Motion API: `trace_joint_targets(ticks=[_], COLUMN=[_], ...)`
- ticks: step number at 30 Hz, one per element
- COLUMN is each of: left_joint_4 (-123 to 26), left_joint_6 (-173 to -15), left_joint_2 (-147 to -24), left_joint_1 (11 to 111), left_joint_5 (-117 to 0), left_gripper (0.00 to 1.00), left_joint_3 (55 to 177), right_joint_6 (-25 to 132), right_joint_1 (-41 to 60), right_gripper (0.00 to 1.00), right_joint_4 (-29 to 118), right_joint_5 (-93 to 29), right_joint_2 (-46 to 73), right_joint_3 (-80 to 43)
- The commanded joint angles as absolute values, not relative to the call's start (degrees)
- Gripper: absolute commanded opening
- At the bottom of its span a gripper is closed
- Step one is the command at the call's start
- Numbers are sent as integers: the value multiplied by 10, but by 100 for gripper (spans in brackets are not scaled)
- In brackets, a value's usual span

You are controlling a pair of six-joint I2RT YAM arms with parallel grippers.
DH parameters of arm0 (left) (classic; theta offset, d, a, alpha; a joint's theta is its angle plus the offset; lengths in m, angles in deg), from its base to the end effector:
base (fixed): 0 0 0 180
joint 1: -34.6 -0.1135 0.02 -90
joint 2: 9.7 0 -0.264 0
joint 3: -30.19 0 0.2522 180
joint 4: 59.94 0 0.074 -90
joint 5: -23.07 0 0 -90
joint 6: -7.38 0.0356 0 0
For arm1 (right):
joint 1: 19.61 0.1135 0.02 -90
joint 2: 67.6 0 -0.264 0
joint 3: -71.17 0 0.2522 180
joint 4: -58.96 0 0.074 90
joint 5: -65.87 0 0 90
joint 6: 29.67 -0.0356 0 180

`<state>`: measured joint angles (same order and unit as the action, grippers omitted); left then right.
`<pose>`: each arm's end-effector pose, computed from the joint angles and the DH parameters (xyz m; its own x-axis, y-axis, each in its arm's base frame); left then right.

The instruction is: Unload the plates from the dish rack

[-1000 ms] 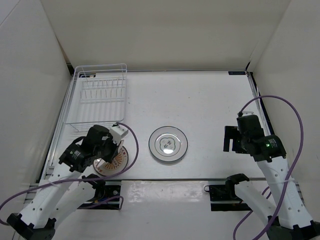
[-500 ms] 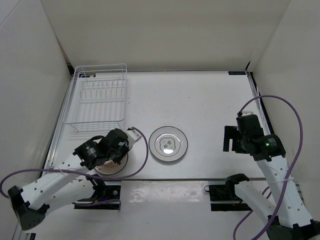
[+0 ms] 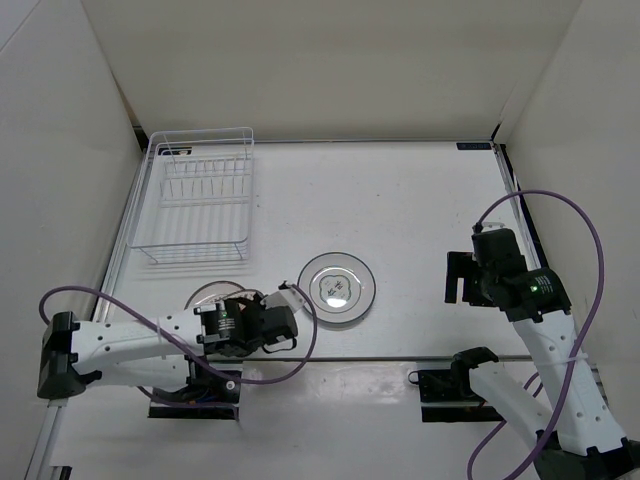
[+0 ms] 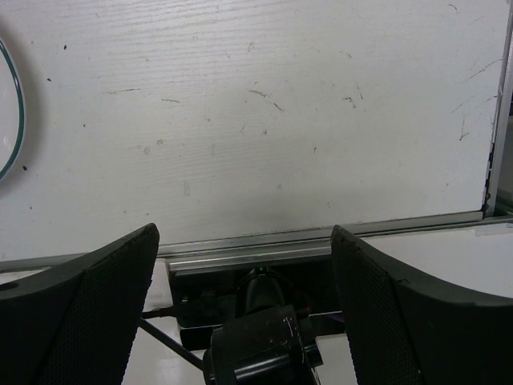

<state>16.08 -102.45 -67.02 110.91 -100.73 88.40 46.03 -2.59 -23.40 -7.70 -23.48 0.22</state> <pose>0.0562 -0.1471 0.2395 -0.4776 0.7696 -0.4238 0.6501 0.6340 0.4187 0.1146 0.0245 0.3220 -0.7954 0.0043 -0.6060 0.0710 0.9937 -0.0862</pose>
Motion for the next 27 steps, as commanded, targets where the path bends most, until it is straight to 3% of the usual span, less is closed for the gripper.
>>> trace_joint_targets(ticks=[1, 8, 10, 18, 25, 27], left_joint_4=[202, 317, 322, 319, 265, 258], left_joint_6=[-1126, -1277, -1303, -1381, -1384, -1384], left_joint_2=[-688, -772, -796, -860, -876, -882], left_joint_1=[1136, 1190, 1194, 1195, 1193, 1190], left_joint_5=[-1096, -1191, -1202, -1243, -1253, -1253], left_gripper=[0, 3, 8, 9, 33, 50], left_joint_3=[879, 909, 905, 888, 862, 852], right_joint_6=[467, 468, 468, 469, 467, 468], right_joint_1=[-21, -19, -18, -15, -14, -14], right_gripper=[89, 89, 89, 89, 89, 89], right_joint_4=[-218, -219, -219, -219, -217, -219], right_joint_5=[-76, -73, -76, -76, -74, -73], right_joint_2=[-237, -236, -234, -233, -235, -234], right_joint_3=[9, 9, 9, 9, 8, 9])
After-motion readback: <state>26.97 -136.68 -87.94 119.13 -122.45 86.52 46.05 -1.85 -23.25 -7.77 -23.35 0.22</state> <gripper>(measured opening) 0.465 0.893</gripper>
